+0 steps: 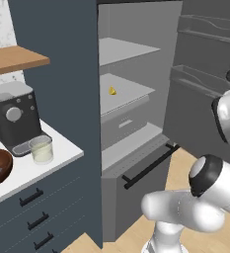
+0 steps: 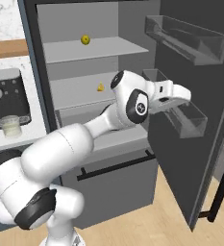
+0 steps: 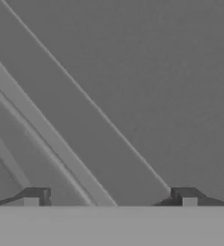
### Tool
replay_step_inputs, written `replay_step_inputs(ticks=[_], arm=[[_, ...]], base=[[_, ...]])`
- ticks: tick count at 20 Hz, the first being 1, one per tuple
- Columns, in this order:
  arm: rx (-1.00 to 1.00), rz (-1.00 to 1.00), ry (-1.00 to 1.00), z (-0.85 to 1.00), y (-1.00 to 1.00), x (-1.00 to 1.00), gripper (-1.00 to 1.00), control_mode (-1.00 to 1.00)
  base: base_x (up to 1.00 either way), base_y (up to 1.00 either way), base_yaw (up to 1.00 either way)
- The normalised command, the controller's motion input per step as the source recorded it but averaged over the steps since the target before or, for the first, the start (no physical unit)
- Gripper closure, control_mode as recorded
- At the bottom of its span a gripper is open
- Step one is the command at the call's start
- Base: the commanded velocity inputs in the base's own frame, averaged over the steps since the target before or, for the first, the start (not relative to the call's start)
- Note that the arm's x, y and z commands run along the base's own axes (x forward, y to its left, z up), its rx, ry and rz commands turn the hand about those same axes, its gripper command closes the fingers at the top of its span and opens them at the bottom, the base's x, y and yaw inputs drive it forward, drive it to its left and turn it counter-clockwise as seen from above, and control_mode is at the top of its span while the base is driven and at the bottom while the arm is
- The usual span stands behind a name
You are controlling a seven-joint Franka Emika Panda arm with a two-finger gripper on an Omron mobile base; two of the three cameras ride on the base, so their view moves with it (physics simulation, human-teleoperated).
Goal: Grab a lemon wedge from the fridge and one ice cube from the ice bowl, and put them in the glass of lemonade.
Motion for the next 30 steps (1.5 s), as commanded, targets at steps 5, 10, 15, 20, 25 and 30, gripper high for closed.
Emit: replay_step_inputs(ticks=[5,10,15,20,25,30], arm=[[0.01,0.06,-0.12,0.04,0.07,-0.15,-1.00,-1.00],[0.00,0.00,-0.08,0.15,0.39,0.03,-1.00,-1.00],[0.01,0.00,-0.01,0.18,0.36,0.08,-1.00,-1.00],[0.19,0.01,0.00,0.00,0.69,0.46,-1.00,-1.00],[0.29,0.08,0.00,0.00,0.97,0.70,-1.00,-1.00],[0.36,0.22,0.00,-0.39,1.00,0.45,-1.00,-1.00]], base=[[0.00,0.00,0.00],[0.00,0.00,0.00],[0.00,0.00,0.00],[0.00,0.00,0.00],[0.00,0.00,0.00],[0.00,0.00,0.00]])
